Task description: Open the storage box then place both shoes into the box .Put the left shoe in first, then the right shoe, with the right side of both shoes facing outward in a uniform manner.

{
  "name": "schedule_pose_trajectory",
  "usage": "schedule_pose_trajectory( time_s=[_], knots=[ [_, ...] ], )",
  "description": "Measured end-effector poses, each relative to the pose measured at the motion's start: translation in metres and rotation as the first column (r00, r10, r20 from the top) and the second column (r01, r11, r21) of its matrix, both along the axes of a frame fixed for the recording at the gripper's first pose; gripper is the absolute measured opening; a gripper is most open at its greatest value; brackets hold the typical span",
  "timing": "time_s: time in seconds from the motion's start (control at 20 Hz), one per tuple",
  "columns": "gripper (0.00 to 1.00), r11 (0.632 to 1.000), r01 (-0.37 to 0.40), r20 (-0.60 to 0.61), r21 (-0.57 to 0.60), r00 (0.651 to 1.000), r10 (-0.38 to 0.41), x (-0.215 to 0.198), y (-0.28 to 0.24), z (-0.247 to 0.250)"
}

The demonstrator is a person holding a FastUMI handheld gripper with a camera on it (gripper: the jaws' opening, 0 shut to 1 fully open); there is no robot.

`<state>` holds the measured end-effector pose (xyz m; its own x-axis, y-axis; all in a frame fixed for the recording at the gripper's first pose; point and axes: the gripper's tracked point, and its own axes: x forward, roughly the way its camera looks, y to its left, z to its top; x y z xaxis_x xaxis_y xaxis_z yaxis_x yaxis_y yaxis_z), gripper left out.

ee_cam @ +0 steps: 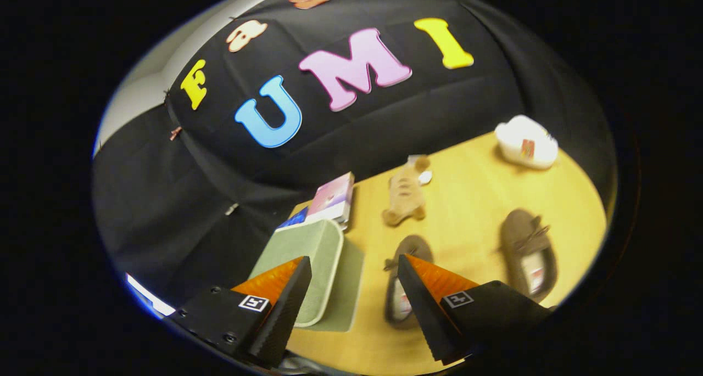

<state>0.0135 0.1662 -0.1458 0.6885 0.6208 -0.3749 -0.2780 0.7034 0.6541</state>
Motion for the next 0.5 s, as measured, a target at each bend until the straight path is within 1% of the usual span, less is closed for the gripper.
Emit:
schedule_pose_trajectory(
  time_s=[0.1,0.2,0.35,0.5],
  knots=[
    [0.98,0.994,-0.077,-0.087,0.076,0.993,0.084,-0.006,0.019,-0.020],
    [0.98,0.978,-0.160,-0.151,0.135,0.972,0.180,-0.016,0.034,-0.036],
    [0.98,0.936,-0.277,-0.208,0.216,0.924,0.321,-0.036,0.058,-0.054],
    [0.98,0.880,-0.361,-0.242,0.310,0.864,0.440,-0.048,0.084,-0.065]
  ],
)
